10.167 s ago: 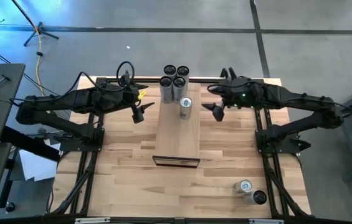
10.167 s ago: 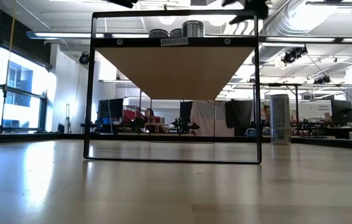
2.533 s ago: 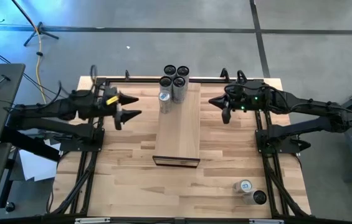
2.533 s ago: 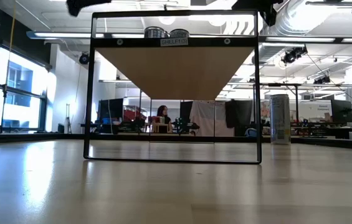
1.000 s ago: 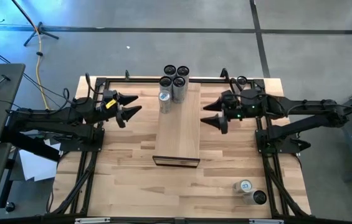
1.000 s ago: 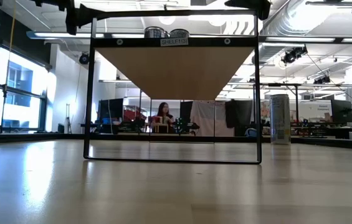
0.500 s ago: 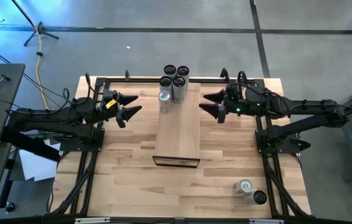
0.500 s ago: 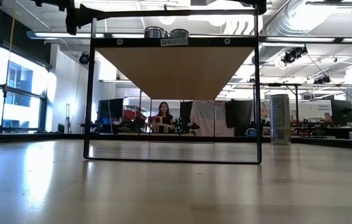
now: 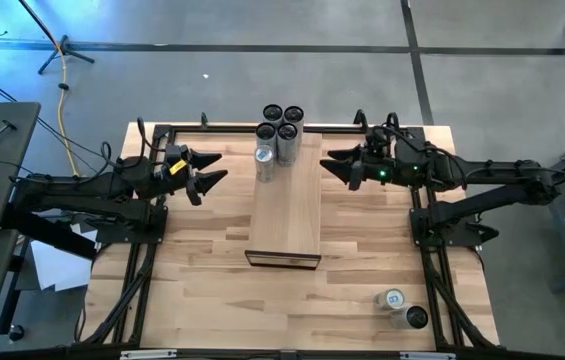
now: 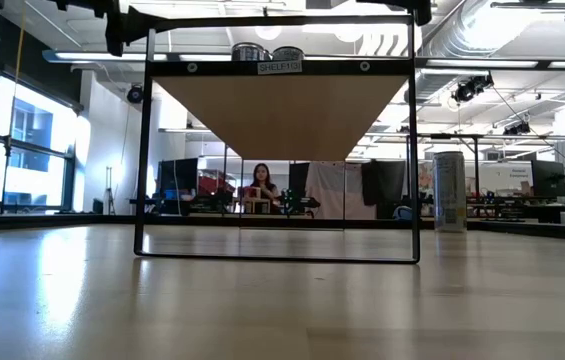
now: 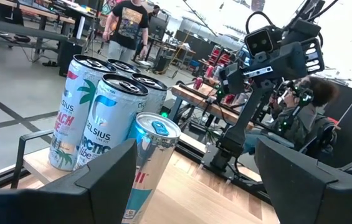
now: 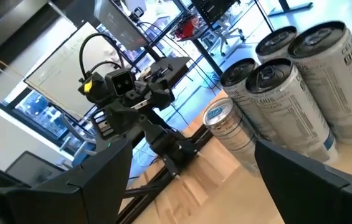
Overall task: Place canned beverage on shelf
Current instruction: Put the blue soda can on the shelf aligned with the blue soda can
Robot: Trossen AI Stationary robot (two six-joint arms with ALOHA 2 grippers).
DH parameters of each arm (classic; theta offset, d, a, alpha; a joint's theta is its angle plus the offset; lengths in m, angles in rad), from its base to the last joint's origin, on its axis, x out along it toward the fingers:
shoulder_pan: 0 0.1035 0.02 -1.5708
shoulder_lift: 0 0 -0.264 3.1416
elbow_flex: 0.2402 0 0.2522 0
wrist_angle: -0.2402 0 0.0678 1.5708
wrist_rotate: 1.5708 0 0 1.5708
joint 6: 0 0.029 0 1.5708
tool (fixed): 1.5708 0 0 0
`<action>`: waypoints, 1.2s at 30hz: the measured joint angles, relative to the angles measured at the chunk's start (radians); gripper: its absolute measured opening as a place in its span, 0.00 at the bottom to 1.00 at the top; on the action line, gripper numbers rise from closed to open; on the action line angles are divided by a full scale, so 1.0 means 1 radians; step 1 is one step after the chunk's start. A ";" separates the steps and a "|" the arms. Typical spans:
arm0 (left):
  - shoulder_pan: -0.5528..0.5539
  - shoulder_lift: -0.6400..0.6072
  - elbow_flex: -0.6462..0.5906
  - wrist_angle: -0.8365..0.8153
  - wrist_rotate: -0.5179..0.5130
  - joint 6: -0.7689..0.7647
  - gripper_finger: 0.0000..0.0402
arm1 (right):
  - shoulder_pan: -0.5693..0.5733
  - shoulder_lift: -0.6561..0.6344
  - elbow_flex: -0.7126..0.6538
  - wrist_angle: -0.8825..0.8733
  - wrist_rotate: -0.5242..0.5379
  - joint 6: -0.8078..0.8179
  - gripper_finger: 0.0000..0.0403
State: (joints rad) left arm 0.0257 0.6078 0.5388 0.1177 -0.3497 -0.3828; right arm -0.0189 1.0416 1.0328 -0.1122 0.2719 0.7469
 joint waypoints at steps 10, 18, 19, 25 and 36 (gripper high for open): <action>0.000 0.000 0.000 -0.001 0.086 -0.008 0.74 | 0.000 0.063 0.000 -0.024 -0.047 0.189 0.81; 0.000 0.000 0.000 -0.013 0.089 -0.008 0.74 | 0.016 0.202 0.095 -0.279 -0.442 0.420 0.81; 0.000 0.000 0.000 -0.017 0.089 -0.008 0.74 | 0.032 0.219 0.122 -0.358 -0.472 0.425 0.81; 0.000 0.000 0.000 -0.033 0.089 0.022 0.74 | 0.176 0.324 0.314 -0.877 -0.519 0.449 0.81; 0.000 0.000 0.000 -0.041 0.089 0.018 0.74 | 0.514 0.366 0.392 -1.218 -0.509 0.805 0.81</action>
State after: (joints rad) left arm 0.0254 0.6075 0.5385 0.0766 -0.2605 -0.3649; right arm 0.4948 1.4075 1.4245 -1.3305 -0.2372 1.5522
